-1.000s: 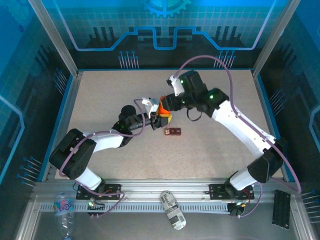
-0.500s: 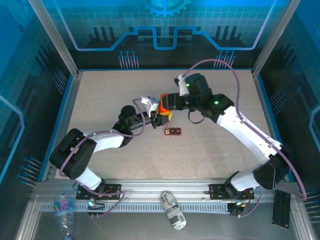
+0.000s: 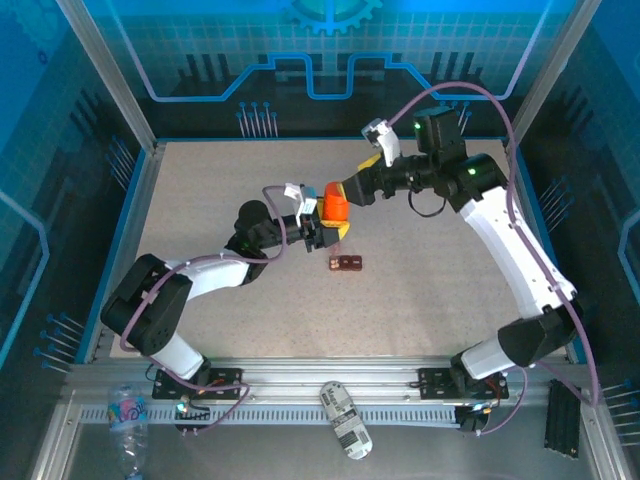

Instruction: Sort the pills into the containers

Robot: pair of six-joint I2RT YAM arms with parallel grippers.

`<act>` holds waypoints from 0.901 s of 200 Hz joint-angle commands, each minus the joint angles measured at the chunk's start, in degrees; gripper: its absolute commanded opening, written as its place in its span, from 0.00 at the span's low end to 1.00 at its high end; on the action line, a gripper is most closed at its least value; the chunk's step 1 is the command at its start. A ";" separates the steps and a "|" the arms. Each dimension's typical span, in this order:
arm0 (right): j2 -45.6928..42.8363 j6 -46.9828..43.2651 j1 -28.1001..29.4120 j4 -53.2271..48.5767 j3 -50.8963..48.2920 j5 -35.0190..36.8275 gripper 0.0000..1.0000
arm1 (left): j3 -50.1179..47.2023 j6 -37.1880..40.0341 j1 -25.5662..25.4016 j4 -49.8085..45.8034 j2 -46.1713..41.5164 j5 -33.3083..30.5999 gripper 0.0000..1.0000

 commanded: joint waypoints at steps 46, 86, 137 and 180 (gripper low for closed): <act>5.93 -5.86 2.34 -8.38 5.56 -3.94 0.84 | 3.07 -3.02 0.42 1.77 1.05 5.15 0.00; 6.70 -5.72 2.79 -8.58 5.74 -3.85 0.77 | 3.20 -3.20 0.43 1.70 1.05 5.27 0.00; 6.75 -5.02 2.88 -8.23 4.89 -3.38 0.58 | 3.14 -3.20 0.40 1.70 0.95 5.20 0.00; 5.50 -2.65 3.05 -6.55 2.14 -2.02 0.40 | 3.21 -2.79 0.41 1.62 0.74 4.68 0.00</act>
